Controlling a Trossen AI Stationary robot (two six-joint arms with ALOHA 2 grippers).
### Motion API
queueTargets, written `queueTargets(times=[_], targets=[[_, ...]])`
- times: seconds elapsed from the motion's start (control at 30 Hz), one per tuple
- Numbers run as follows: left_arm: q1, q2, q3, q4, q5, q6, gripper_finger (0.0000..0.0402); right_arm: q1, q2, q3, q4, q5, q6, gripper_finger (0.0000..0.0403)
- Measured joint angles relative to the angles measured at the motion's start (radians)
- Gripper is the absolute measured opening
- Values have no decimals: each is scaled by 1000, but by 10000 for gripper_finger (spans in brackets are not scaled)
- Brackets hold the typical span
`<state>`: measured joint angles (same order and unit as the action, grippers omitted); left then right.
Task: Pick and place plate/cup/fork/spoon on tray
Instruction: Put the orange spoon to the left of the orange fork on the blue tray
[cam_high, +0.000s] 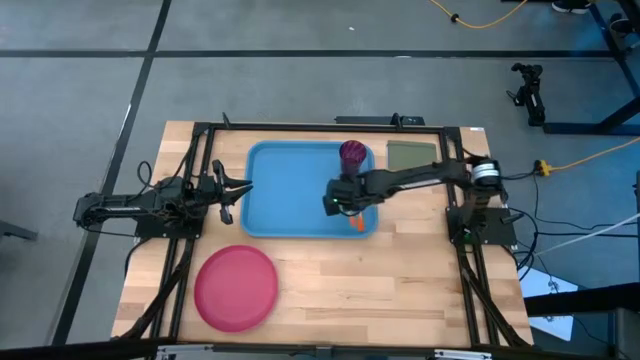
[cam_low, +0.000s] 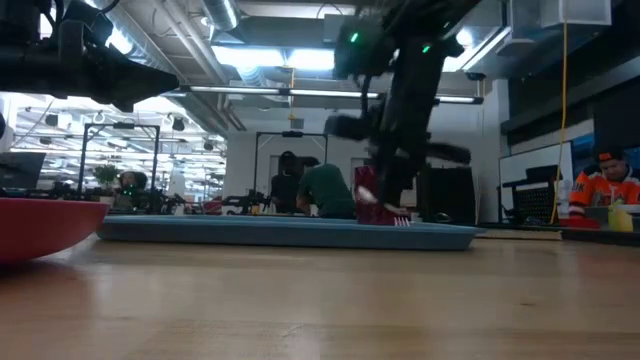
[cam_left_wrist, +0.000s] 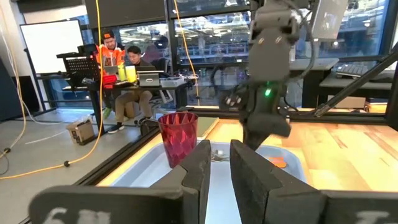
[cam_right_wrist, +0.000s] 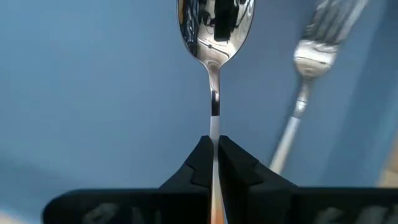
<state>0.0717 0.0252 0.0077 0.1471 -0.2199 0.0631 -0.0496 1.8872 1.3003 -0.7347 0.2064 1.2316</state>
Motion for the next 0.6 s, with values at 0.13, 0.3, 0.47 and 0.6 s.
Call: queueTargets(times=[0.13, 0.3, 0.47, 0.6], targets=[[0, 0, 0, 0, 0, 0, 55, -24, 62, 11, 7, -66, 24, 13], [0, 0, 0, 0, 0, 0, 55, -17, 62, 14, 73, -37, 75, 14], [0, 0, 0, 0, 0, 0, 55, -3, 61, 13, 49, 12, 190, 14], [0, 0, 0, 0, 0, 0, 55, 9, 61, 12, 39, 10, 205, 14]])
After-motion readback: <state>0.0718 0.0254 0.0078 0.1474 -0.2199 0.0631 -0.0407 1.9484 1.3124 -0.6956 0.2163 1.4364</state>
